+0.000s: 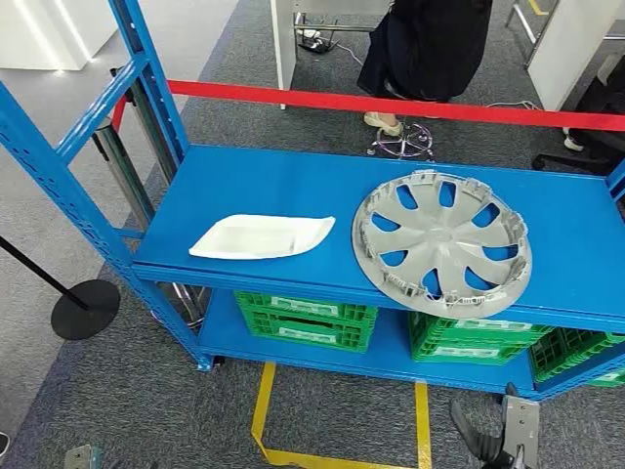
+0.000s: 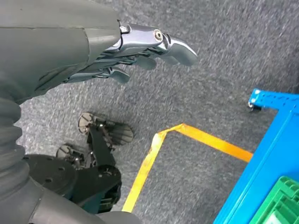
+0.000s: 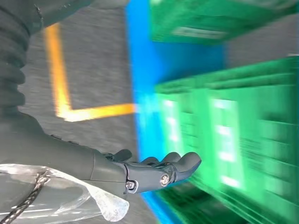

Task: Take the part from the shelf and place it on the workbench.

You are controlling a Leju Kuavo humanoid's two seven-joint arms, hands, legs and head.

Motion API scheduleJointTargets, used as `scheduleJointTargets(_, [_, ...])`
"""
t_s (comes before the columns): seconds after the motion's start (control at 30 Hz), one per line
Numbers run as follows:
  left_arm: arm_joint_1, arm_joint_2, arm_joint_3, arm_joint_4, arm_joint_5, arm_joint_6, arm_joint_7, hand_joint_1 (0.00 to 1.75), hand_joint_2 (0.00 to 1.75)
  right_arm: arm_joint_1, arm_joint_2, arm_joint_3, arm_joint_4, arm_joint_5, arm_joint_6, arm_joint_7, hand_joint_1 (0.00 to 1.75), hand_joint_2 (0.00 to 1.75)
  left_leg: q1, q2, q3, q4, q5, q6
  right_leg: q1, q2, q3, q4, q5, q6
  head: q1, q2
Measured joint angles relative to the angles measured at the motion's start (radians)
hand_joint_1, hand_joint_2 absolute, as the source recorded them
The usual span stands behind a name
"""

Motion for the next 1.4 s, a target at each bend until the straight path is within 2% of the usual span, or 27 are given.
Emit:
scheduleJointTargets(0.33, [0.002, -0.023, 0.053, -0.041, -0.070, 0.002, -0.025, 0.00, 1.75, 0.029, 0.051, -0.041, -0.249, 0.181, -0.063, -0.089, 0.00, 1.75, 0.000, 0.000, 0.000, 0.000, 0.000, 0.000, 0.000, 0.000, -0.001, 0.000, 0.000, 0.000, 0.000, 0.000])
scheduleJointTargets(0.53, [-0.009, -0.030, 0.100, -0.048, -0.136, -0.016, -0.054, 0.00, 1.75, 0.058, 0.029, -0.021, -0.370, 0.336, -0.099, -0.095, 0.00, 1.75, 0.000, 0.000, -0.001, 0.000, 0.000, 0.000, 0.000, 0.001, -0.001, 0.000, 0.000, 0.000, 0.000, 0.000])
scheduleJointTargets(0.8, [-0.033, -0.031, 0.142, -0.047, -0.217, -0.043, -0.090, 0.00, 1.75, 0.067, -0.081, 0.070, -0.443, 0.542, -0.128, 0.003, 0.00, 1.75, 0.000, 0.001, -0.001, 0.000, 0.000, 0.000, 0.000, 0.001, -0.001, 0.000, 0.001, 0.001, 0.000, 0.000])
scheduleJointTargets(1.4, [-0.092, 0.004, 0.189, 0.020, -0.354, -0.080, -0.163, 0.00, 1.75, 0.035, -0.402, 0.332, -0.518, 0.978, -0.156, 0.323, 0.00, 1.75, 0.000, 0.001, -0.003, 0.001, 0.000, 0.000, 0.000, 0.001, -0.003, 0.000, 0.001, 0.001, 0.000, 0.000])
